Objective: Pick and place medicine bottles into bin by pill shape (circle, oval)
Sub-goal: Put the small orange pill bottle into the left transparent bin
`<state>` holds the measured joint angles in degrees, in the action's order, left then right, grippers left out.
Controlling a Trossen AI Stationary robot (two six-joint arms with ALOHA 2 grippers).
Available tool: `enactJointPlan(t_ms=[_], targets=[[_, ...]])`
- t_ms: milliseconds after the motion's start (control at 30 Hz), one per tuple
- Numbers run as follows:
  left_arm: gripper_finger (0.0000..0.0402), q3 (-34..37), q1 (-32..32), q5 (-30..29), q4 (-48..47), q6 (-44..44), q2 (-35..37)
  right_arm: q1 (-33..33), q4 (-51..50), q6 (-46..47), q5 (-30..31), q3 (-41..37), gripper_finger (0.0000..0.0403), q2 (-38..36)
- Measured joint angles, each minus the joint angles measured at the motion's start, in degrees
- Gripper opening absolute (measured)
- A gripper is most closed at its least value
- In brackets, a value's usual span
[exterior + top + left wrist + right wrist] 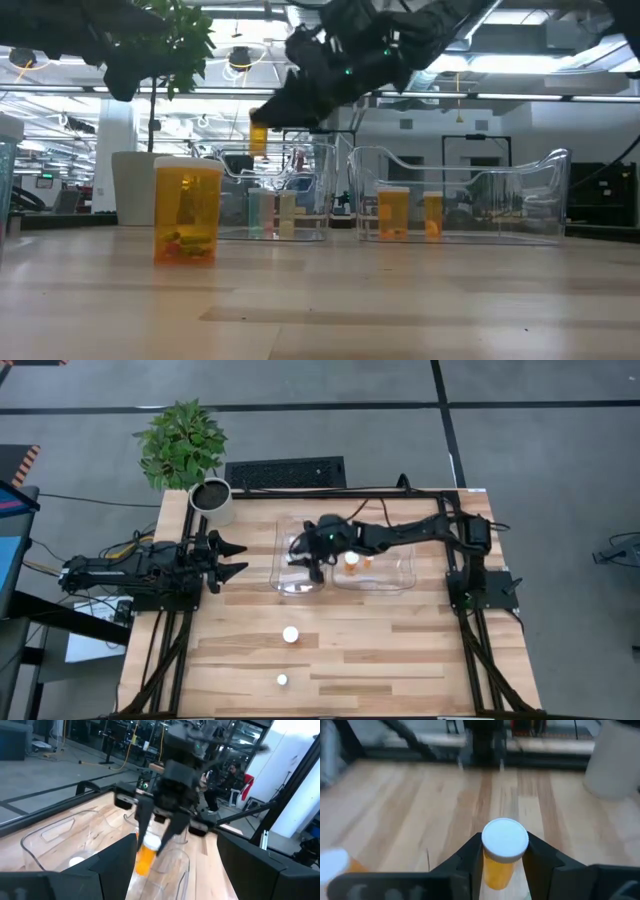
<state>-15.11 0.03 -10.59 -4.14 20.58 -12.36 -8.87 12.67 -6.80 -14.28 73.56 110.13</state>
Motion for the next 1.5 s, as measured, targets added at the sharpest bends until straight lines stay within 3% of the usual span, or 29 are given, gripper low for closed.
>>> enactJointPlan(t_ms=[200,433,500,1000,1133,1333,1500], targets=[[0.027,0.0,0.0,-0.2,-0.2,-0.8,0.0,-2.4,7.1,3.9,-8.3,-0.1,0.0129,3.3],[0.027,0.0,0.0,-1.4,-0.4,-0.9,0.0,-1.7,7.7,4.3,-7.6,0.3,0.013,7.5],[0.027,0.0,0.0,-1.5,-0.4,-0.9,0.0,-1.8,3.9,4.4,-7.3,-0.2,0.013,7.2],[0.027,0.0,0.0,-1.9,-0.8,-0.8,0.0,-1.8,1.5,3.5,-3.8,0.1,0.0128,8.1],[0.027,0.0,0.0,-1.9,-0.8,-0.8,0.0,-2.2,0.7,3.2,-3.7,0.0,0.0129,4.5],[0.027,0.0,0.0,-1.9,-0.8,-0.5,0.0,-2.4,-8.0,1.8,-3.7,0.1,0.0128,-8.0],[0.027,0.0,0.0,-1.9,-0.8,-0.6,0.0,3.3,-19.0,1.8,-3.7,0.2,0.0129,-20.2]])
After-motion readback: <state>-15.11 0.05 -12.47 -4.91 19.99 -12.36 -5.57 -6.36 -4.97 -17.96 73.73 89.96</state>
